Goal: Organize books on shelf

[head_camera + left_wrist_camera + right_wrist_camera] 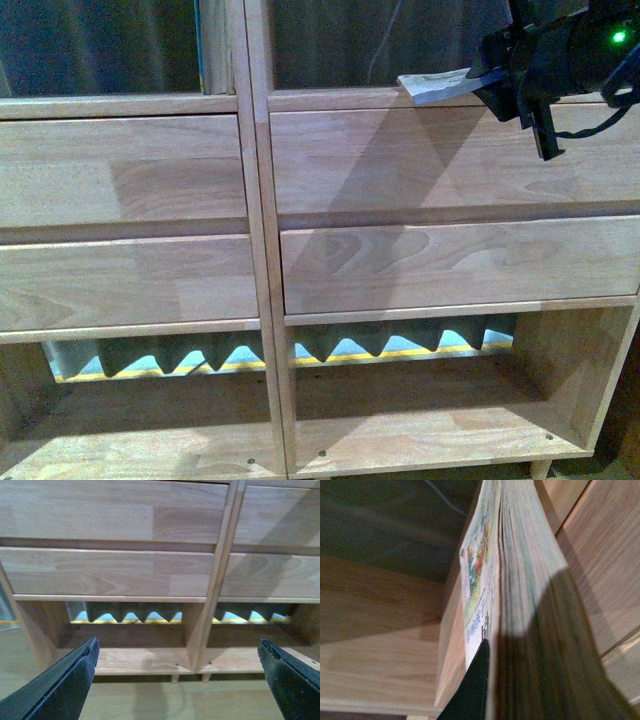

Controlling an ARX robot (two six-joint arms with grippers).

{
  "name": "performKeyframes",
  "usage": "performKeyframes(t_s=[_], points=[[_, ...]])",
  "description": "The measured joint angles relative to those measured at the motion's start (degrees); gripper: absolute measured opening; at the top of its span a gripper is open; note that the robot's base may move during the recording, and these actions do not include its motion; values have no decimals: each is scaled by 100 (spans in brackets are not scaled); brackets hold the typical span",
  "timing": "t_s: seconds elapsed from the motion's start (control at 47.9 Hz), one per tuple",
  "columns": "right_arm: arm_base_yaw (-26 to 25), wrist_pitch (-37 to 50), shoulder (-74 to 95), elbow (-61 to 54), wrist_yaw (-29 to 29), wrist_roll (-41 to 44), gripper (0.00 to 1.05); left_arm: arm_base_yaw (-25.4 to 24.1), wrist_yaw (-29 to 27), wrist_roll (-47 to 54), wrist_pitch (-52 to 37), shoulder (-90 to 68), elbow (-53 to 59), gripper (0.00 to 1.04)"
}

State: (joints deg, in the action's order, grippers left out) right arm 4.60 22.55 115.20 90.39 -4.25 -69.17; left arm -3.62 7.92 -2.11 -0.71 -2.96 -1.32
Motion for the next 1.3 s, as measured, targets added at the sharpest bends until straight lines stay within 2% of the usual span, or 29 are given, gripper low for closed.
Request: performKeyframes(t_s=[0.104,0.23,0.355,0.439,0.501,0.564,0.669,0.815,0.961,1.107,1.295], points=[[-7,328,-483,-509,-358,90,7,-1056,1082,-76,-1117,-1147,-354,98],[-26,649,-1016,-951,-710,260,7,-1755,1469,-179,-2516,-2557,-968,98],[-48,1003,-1591,-1325,-1121,472,7,-1902,1843,-564,-3576,-4315,-1878,98],[-48,1222,-1937,-1506,-1460,791,7,-1897,2354,-1325,-3491,-5871,-3005,98],[-42,1300,-2017,-1530,-1628,1069,7,-1797,2518,-2170,-3353,-7014,-3971,98],[-17,1303,-2009,-1530,-1690,1303,7,-1650,2371,-2774,-3206,-7698,-4677,98],[114,1303,-1849,-1504,-1790,1668,7,-1152,2409,-3700,-2981,-8671,-5960,98],[323,1405,-1591,-1440,-1829,1777,7,-507,2428,-4229,-3001,-9132,-6846,98],[660,1408,-1283,-1069,-1917,1797,7,205,2214,-4548,-3176,-9659,-7582,98],[922,1252,-1113,-586,-1943,1797,7,560,2092,-4868,-3200,-10166,-8120,98],[1139,1180,-1064,-444,-2028,1746,7,780,1873,-5257,-3386,-10537,-8561,98]])
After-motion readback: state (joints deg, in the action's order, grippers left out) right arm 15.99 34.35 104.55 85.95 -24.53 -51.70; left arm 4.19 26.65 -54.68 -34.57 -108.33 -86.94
